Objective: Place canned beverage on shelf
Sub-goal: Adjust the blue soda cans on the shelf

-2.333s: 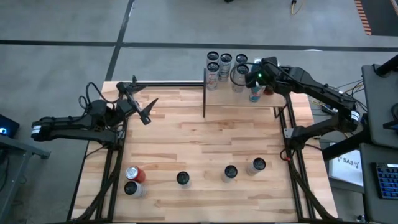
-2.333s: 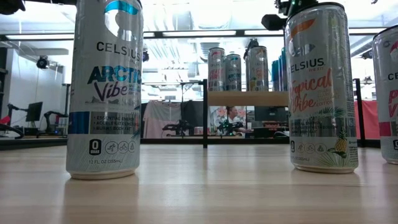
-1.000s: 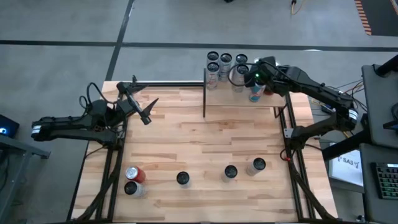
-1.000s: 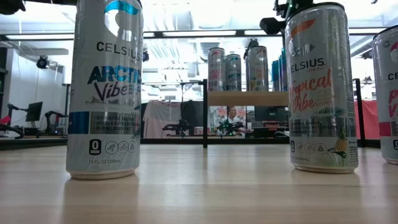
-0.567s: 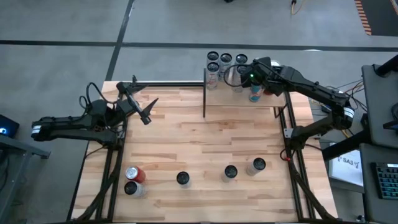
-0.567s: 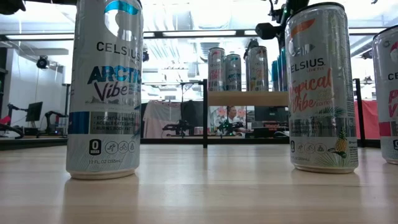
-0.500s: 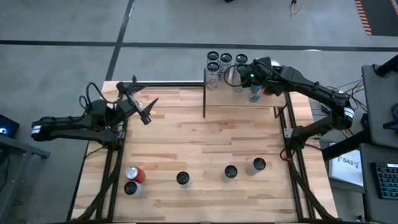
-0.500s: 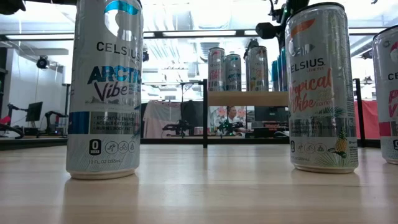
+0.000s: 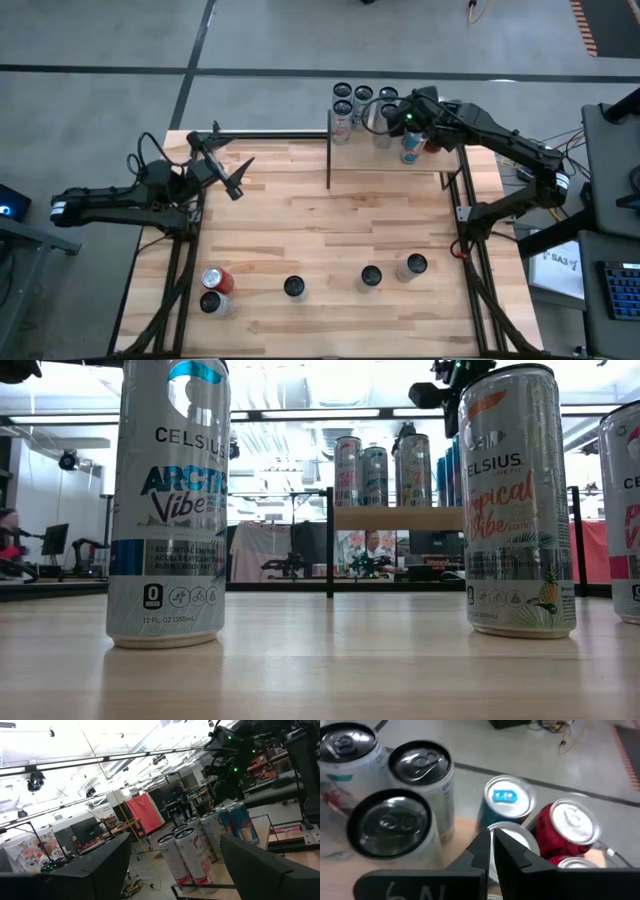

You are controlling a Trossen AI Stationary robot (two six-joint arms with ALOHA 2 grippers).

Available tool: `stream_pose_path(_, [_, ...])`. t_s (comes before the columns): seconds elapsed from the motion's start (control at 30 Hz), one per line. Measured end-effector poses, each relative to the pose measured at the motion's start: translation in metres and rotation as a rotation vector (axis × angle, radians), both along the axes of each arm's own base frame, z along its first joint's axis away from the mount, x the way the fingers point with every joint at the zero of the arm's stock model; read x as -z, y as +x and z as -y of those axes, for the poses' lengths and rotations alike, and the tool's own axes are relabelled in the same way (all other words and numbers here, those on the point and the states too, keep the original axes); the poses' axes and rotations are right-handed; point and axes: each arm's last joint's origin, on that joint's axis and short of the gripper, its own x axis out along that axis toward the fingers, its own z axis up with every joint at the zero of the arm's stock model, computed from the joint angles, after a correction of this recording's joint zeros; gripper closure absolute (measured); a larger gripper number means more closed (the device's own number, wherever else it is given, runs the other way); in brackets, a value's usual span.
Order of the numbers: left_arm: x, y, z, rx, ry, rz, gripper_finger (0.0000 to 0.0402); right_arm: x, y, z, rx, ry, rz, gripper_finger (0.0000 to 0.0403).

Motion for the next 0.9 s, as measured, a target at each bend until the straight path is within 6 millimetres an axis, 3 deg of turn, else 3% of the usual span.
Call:
stream_pose_path(0.27, [0.000, 0.000, 0.000, 0.000, 0.000, 0.000, 0.0113, 0.003, -0.002, 0.002, 0.027, -0.024, -0.046, 0.0390])
stream_pose_path(0.63, [0.000, 0.000, 0.000, 0.000, 0.000, -0.001, 0.0113, 0.019, 0.015, 0.010, -0.003, 0.039, -0.072, 0.0390])
stream_pose_path(0.9, [0.000, 0.000, 0.000, 0.000, 0.000, -0.001, 0.0113, 0.016, 0.013, 0.007, -0.017, 0.043, -0.046, 0.0390])
